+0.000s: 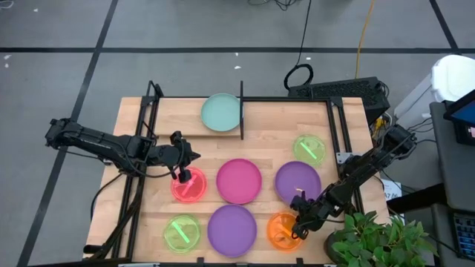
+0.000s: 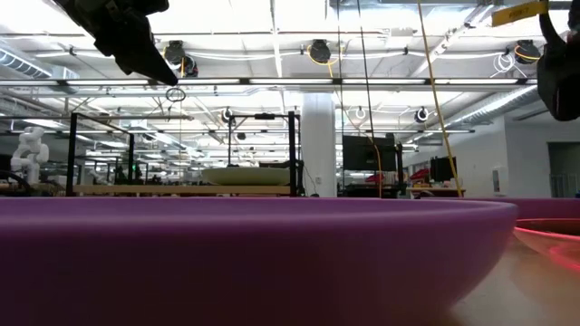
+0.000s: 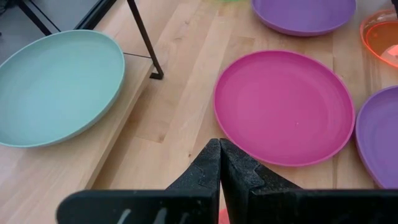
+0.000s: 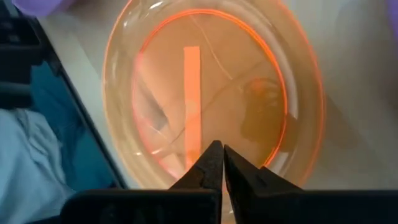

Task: Place and stack plates onto a shelf
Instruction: Put the transparent orange plate on the shelf

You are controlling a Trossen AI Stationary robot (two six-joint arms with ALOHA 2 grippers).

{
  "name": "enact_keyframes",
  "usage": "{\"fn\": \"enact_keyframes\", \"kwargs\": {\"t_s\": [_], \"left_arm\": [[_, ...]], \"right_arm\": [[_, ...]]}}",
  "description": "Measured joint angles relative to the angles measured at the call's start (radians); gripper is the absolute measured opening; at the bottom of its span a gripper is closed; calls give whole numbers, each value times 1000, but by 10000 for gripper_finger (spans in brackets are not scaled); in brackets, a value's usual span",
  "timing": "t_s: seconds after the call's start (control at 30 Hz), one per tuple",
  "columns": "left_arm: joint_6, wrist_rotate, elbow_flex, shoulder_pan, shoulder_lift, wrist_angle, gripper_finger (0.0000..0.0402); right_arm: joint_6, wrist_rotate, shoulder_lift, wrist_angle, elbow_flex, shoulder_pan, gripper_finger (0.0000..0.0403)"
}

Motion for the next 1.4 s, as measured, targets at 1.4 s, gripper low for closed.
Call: {"fn": "enact_keyframes", "kwargs": {"t_s": [1.4], "left_arm": [[-39,0,0,0,0,0,8]], "right_arm": [[187,42,-67,-10,-128,26,120]]}}
